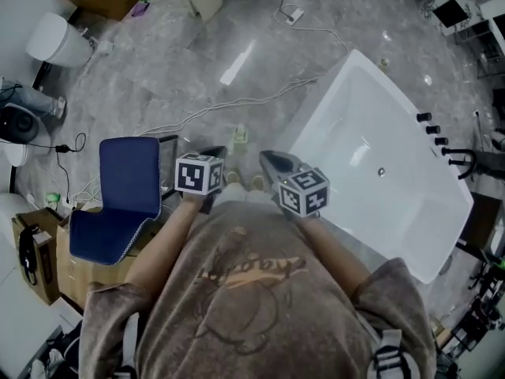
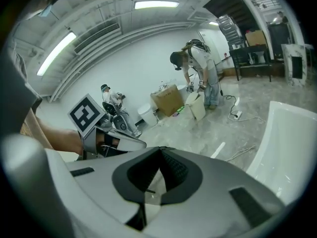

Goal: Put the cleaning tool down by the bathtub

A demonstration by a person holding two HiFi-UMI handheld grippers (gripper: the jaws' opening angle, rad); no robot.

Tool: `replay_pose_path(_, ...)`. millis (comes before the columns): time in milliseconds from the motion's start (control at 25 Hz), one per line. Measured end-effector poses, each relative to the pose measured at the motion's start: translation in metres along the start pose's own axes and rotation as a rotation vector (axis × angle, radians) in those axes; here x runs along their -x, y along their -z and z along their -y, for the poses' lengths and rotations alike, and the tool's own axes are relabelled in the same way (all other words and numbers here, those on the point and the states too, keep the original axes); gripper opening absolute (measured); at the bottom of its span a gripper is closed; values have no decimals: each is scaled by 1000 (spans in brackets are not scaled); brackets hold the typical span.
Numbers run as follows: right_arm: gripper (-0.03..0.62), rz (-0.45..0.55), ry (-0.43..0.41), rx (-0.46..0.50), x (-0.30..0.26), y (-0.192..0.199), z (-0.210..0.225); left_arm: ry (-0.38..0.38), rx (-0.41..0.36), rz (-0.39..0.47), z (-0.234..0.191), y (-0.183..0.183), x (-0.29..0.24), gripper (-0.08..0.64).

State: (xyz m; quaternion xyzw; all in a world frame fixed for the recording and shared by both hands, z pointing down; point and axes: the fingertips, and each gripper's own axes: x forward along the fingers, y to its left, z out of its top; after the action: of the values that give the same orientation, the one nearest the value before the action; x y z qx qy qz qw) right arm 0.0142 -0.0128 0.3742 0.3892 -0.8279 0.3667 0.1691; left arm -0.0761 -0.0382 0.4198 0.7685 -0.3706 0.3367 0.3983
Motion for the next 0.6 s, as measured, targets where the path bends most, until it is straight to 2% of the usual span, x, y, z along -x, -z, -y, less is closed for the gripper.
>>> replay_pose_path(320, -2, 54, -117, 117, 29, -44, -38, 113, -93, 81, 40, -28, 52, 3)
replay_pose_path(480, -2, 98, -202, 187, 39, -67, -64, 189, -190, 176, 63, -46, 83, 3)
replay_pose_path(600, -2, 170, -290, 226, 49, -84, -84, 242, -234, 268, 78, -57, 103, 3)
